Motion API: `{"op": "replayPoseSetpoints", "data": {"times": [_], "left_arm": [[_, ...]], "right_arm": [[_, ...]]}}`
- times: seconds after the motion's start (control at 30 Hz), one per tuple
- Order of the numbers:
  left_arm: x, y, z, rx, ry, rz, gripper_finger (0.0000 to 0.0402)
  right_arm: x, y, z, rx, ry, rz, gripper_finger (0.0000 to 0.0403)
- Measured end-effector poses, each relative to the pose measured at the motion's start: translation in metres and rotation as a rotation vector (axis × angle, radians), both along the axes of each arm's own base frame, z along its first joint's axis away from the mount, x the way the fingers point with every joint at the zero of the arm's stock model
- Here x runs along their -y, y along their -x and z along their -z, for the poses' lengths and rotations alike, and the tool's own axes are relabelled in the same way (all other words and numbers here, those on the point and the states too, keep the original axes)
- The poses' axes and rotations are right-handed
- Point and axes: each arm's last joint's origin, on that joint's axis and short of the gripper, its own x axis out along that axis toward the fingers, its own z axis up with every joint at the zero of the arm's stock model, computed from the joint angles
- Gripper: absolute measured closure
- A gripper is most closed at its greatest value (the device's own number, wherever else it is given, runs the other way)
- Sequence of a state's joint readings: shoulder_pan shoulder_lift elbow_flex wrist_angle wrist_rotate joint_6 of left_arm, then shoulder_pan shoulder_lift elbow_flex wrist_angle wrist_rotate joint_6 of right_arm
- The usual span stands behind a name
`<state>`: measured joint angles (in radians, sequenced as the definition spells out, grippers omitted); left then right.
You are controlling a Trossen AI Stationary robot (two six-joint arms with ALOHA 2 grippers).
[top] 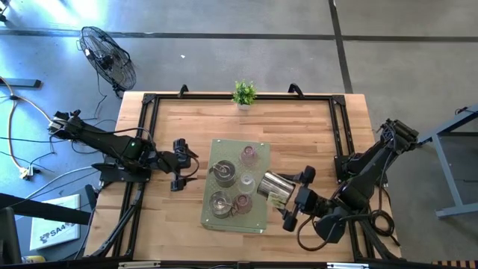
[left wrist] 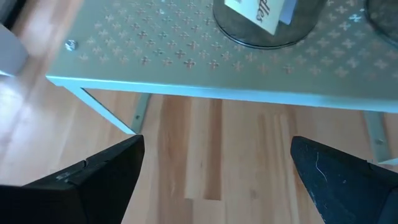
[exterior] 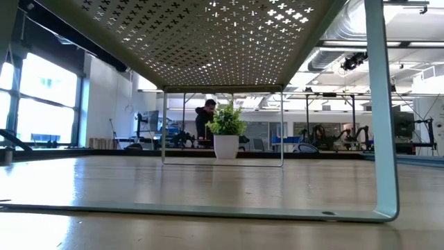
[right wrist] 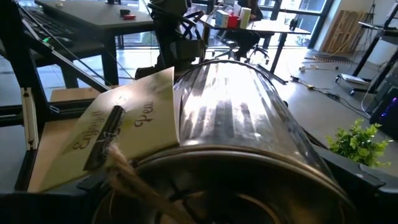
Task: Pick & Place candle stick holders
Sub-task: Put the green scented candle on the shelf aligned with the purple candle holder
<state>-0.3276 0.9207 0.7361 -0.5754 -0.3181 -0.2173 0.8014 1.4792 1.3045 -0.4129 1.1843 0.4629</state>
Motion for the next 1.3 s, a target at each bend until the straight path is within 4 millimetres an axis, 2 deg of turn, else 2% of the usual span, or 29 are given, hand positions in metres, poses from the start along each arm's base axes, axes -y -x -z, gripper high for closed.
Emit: {"op": "replayPoseSetpoints", "data": {"times": [0.3,0.43,0.63,0.87,0.97,1.13,1.3], "left_arm": [[-0.003,0.000,-0.001,0.022,-0.058,-0.066,0.0002],[-0.005,0.000,-0.002,0.047,-0.082,-0.149,0.0002],[-0.005,0.000,-0.002,0.055,-0.054,-0.178,0.0002],[0.000,0.000,0.000,0.012,0.085,-0.070,0.0002],[0.004,0.002,-0.001,-0.040,0.164,0.051,0.0002],[0.009,0.000,-0.038,0.021,0.261,0.170,0.0002],[0.006,0.008,-0.093,0.126,0.239,0.234,0.0002]], "right_arm": [[0.000,-0.001,0.000,-0.003,-0.009,-0.006,0.0045],[0.000,-0.001,0.000,-0.004,-0.007,-0.007,0.0045],[0.000,-0.001,-0.001,-0.007,0.016,-0.008,0.0045],[-0.001,-0.002,-0.003,0.001,0.031,-0.017,0.0046],[-0.001,-0.002,-0.003,0.000,0.030,-0.020,0.0046],[-0.001,-0.002,-0.003,-0.002,0.032,-0.023,0.0046],[-0.001,-0.002,-0.003,-0.008,0.035,-0.033,0.0046]]}}
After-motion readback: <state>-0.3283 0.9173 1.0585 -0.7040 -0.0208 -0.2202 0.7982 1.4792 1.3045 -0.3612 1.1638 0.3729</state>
